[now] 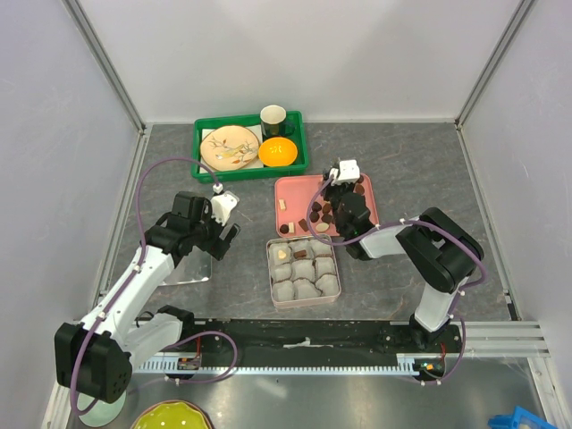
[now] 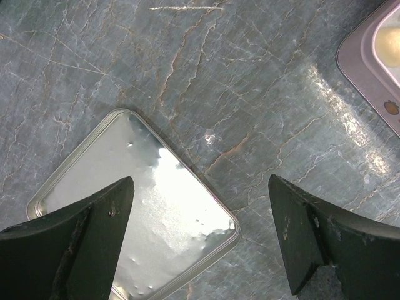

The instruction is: Pack the chocolate

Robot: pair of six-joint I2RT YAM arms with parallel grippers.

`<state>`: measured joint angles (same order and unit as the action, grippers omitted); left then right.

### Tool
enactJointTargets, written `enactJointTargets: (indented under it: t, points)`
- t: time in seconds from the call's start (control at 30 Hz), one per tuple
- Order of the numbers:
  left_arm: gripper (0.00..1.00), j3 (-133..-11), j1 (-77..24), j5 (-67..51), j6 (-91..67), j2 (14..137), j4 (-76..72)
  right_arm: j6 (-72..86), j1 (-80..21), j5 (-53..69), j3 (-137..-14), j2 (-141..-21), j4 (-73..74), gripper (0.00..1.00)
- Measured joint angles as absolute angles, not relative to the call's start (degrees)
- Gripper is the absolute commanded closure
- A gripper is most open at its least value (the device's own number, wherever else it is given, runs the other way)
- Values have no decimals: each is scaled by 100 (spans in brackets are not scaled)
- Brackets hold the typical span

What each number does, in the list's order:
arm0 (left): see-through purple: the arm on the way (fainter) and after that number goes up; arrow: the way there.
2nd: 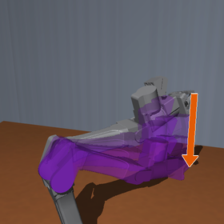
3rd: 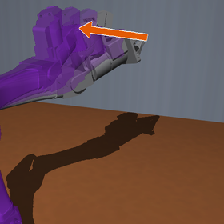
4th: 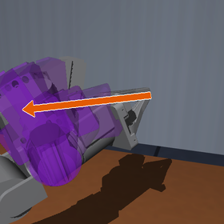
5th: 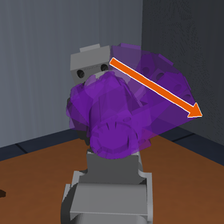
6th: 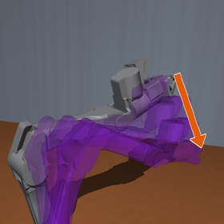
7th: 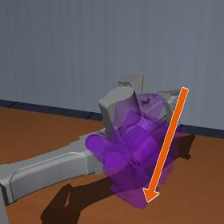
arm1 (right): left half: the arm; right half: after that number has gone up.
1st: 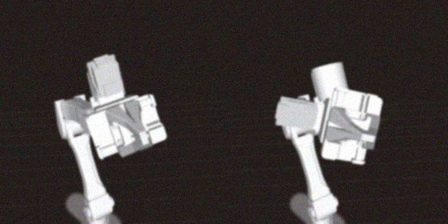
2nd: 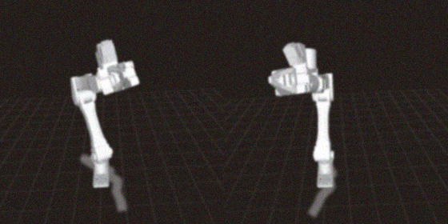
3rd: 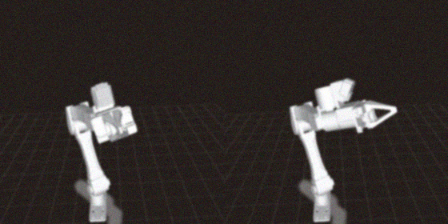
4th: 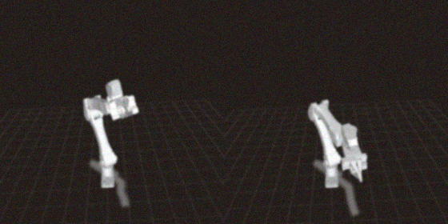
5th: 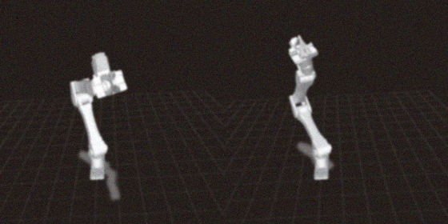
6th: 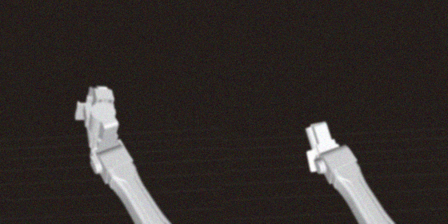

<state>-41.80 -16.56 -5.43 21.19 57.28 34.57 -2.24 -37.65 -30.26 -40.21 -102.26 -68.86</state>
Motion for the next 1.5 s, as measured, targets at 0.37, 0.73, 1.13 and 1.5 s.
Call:
enactJointTargets:
  t: [0.37, 0.73, 1.13, 1.5]
  points:
    - [5, -4180, -1656, -541, 2121, 5728, 3457, -150, -3765, -2880, -4069, -10151, -6536, 76]
    - [5, -4180, -1656, -541, 2121, 5728, 3457, -311, -3765, -2834, -4206, -9885, -6316, 72]
    - [5, -4180, -1656, -541, 2121, 5728, 3457, -429, -3765, -2810, -4595, -10064, -6287, 50]
    - [5, -4180, -1656, -539, 2126, 5728, 3457, -432, -3660, -2799, -4823, -10538, -6287, 50]
